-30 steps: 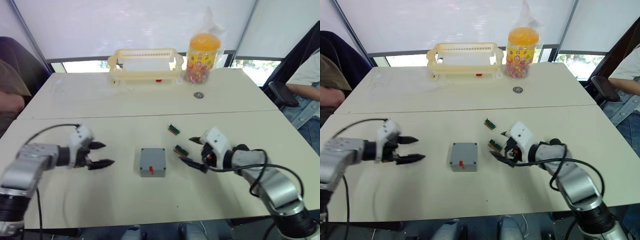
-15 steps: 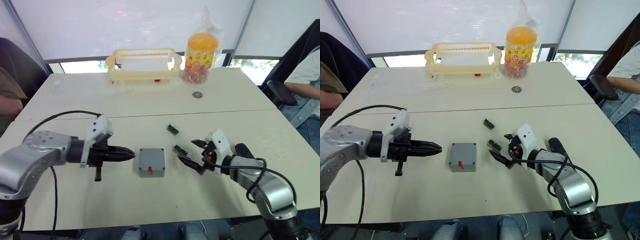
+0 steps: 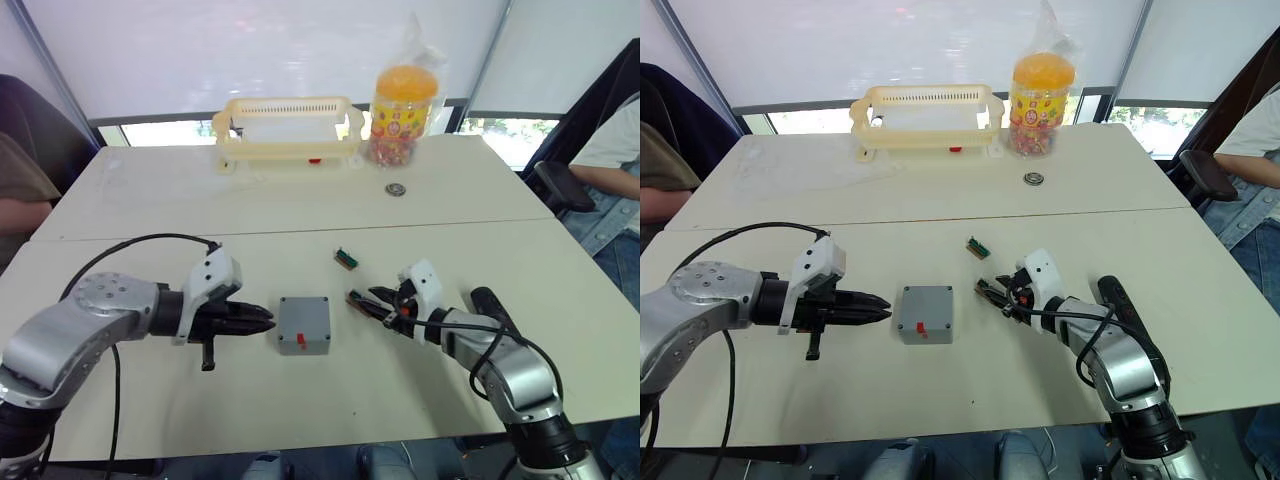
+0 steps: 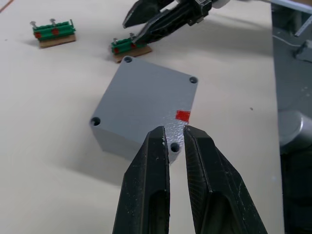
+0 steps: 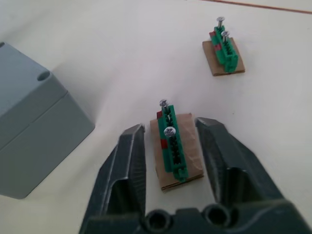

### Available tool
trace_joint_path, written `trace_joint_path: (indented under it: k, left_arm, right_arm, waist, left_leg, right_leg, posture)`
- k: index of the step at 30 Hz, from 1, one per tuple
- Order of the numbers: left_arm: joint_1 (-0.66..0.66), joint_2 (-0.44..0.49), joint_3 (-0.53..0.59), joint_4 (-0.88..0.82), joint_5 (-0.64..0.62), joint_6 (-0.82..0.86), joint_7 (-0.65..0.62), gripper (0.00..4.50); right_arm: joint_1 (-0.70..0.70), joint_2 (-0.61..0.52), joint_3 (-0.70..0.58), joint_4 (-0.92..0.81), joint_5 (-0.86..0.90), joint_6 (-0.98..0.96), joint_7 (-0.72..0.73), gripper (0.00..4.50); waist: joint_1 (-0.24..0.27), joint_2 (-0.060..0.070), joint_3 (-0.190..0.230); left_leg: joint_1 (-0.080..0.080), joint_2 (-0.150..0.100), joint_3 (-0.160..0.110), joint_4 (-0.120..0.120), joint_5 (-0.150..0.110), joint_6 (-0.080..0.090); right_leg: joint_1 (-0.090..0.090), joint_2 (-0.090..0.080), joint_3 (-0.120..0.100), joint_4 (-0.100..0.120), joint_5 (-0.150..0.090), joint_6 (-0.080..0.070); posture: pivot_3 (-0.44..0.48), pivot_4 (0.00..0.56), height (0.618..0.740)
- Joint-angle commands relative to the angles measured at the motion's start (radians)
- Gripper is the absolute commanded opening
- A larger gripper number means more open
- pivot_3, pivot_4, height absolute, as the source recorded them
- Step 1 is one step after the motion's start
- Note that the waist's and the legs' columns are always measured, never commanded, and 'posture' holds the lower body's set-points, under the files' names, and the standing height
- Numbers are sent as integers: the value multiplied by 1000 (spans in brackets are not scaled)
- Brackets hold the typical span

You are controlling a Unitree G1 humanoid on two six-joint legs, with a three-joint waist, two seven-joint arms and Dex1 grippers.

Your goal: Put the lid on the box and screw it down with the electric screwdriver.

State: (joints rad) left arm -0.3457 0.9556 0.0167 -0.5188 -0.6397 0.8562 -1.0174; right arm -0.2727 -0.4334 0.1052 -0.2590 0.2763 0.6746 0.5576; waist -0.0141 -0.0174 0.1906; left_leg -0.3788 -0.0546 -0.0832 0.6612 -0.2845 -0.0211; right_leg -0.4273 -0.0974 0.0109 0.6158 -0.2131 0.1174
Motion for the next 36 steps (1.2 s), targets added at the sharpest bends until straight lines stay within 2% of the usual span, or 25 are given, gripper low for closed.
trace_joint_path:
  k: [1, 4, 8, 9, 18, 29, 36]
  left_arm:
    - [6, 10, 18, -7, 14, -27, 9, 542]
    - [7, 5, 17, -6, 14, -27, 16, 542]
    - [13, 0, 12, -11, 17, -29, 27, 542]
    - [16, 0, 11, -13, 17, -29, 28, 542]
    - [15, -1, 2, -3, 29, -39, 35, 542]
    - [21, -5, -16, 15, 39, -61, 27, 542]
    - [27, 17, 26, 20, 13, -57, -7, 542]
  right_arm:
    - [-21, 5, 8, -7, -12, -38, 3, 2085]
    - [-22, 8, 10, 3, -17, -47, 1, 2085]
    - [-22, 14, 13, 1, -22, -55, 0, 223]
    - [-20, 14, 15, -3, -22, -53, 1, 103]
    - [-9, 10, 13, -15, -22, -64, 3, 103]
    - [-18, -4, -32, -107, 16, -29, 0, 103]
    - [-85, 12, -44, -205, 99, 41, 14, 103]
  waist:
    - [0, 0, 0]
    - [0, 0, 0]
    - [0, 0, 0]
    - [0, 0, 0]
    - [0, 0, 0]
    - [0, 0, 0]
    - [-3, 0, 0]
  left_leg:
    - [0, 0, 0, 0, 0, 0]
    - [0, 0, 0, 0, 0, 0]
    - [0, 0, 0, 0, 0, 0]
    - [0, 0, 0, 0, 0, 0]
    - [0, 0, 0, 0, 0, 0]
    - [0, 0, 0, 0, 0, 0]
    - [0, 0, 0, 0, 0, 0]
  right_leg:
    - [0, 0, 0, 0, 0, 0]
    - [0, 0, 0, 0, 0, 0]
    - [0, 0, 0, 0, 0, 0]
    - [0, 0, 0, 0, 0, 0]
    - [0, 0, 0, 0, 0, 0]
    - [0, 0, 0, 0, 0, 0]
    - [0, 0, 0, 0, 0, 0]
  posture:
    - [0, 150, 740]
    - [0, 150, 740]
    - [0, 150, 740]
    - [0, 150, 740]
    - [0, 150, 740]
    - [0, 150, 740]
    - [0, 150, 740]
